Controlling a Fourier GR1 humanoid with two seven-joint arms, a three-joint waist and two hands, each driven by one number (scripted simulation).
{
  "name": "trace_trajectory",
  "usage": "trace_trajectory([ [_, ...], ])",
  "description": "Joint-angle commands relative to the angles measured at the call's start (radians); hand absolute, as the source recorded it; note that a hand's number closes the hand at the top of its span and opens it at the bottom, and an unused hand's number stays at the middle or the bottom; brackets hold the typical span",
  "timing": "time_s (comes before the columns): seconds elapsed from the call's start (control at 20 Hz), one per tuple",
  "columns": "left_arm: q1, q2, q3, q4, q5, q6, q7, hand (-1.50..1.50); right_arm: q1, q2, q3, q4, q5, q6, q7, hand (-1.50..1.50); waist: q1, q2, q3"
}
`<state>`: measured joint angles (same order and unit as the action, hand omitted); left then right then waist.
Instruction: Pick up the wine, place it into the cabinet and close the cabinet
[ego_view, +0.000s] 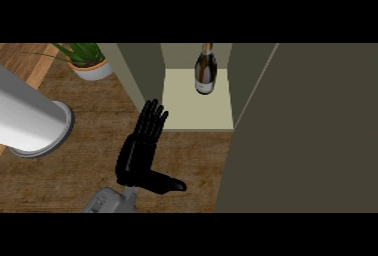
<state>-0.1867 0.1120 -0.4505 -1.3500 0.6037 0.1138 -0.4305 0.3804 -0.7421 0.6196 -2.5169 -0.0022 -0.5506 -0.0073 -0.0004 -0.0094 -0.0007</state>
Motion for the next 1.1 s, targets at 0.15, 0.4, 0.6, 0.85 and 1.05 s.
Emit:
trace_trajectory([
  [0.15, 0.148, 0.107, 0.054, -0.102, 0.043, -0.111, -0.048, -1.5, 0.032, -0.073, 0.034, -0.237, -0.046, 0.075, 0.089, -1.5, -0.004, 0.004, -0.001],
  [0.4, 0.2, 0.17, 0.089, -0.154, 0.033, -0.117, -0.053, -1.5, 0.0, -0.113, 0.12, -0.154, -0.09, 0.21, 0.065, -1.5, 0.015, 0.005, -0.001],
  [0.6, 0.223, 0.238, 0.157, -0.221, 0.075, -0.151, -0.032, -1.5, -0.01, -0.136, 0.168, -0.197, -0.071, 0.268, 0.037, 1.5, 0.009, 0.004, 0.0],
  [0.85, 0.25, 0.321, 0.235, -0.179, 0.102, -0.233, -0.036, -1.5, -0.032, -0.126, 0.217, -0.23, -0.039, 0.272, 0.076, 1.5, 0.002, 0.006, -0.002],
  [1.05, 0.298, 0.328, 0.266, -0.23, 0.131, -0.242, -0.034, -1.5, -0.082, -0.073, 0.221, -0.197, -0.045, 0.269, 0.078, 1.5, 0.011, 0.007, -0.002],
])
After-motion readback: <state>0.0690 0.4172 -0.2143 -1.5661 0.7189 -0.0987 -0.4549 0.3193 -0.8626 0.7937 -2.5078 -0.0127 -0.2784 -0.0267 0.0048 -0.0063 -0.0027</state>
